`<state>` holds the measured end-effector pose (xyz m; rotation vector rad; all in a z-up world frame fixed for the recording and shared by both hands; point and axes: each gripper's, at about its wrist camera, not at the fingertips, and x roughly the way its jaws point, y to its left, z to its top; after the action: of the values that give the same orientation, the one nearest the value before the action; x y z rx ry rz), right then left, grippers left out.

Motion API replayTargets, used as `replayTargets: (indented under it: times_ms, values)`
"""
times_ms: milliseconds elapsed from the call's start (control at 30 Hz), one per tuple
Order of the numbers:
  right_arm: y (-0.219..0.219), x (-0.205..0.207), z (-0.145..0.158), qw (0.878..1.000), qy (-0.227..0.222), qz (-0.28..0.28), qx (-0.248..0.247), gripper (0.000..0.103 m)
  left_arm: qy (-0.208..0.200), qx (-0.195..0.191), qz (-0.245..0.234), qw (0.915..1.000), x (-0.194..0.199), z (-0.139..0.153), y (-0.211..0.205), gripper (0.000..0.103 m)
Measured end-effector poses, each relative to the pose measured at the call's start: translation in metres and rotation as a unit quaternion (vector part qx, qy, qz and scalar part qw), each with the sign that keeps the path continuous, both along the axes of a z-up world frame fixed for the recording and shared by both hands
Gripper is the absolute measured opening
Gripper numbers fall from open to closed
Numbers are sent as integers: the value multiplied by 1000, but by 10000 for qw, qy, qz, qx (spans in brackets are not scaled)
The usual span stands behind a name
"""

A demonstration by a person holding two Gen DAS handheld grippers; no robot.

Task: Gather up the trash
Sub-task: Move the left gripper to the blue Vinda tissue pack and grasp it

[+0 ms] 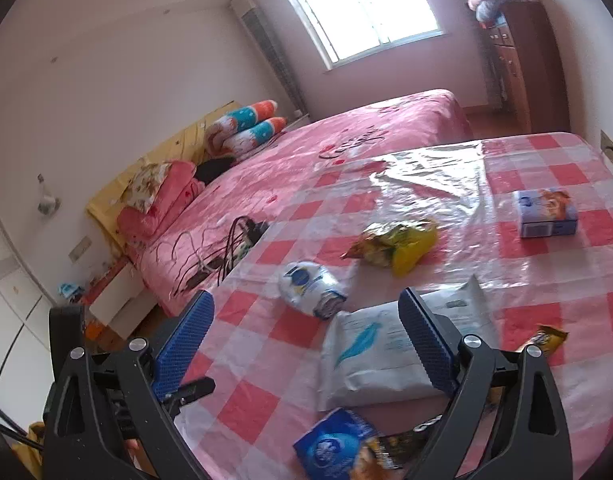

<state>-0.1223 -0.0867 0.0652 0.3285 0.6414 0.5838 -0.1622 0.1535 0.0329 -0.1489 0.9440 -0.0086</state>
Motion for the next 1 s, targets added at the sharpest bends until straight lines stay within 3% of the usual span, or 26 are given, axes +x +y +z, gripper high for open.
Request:
replayTargets:
  times_ms: [200, 500, 800, 1000]
  values:
    - [-36, 5, 0, 9992, 30, -373, 163, 92, -41, 111, -440, 9990, 5, 3, -31, 81]
    - [-78, 9, -9, 9956, 291, -805, 374, 92, 123, -98, -1060, 9942, 6, -4, -70, 81]
    - [-99, -3, -22, 9932, 420, -1013, 397, 92, 378, -466, -1612, 9851, 3, -15, -101, 81]
    - [-110, -9, -36, 9915, 584, -1112, 339, 92, 368, -494, -1953, 9788, -1, -17, -120, 81]
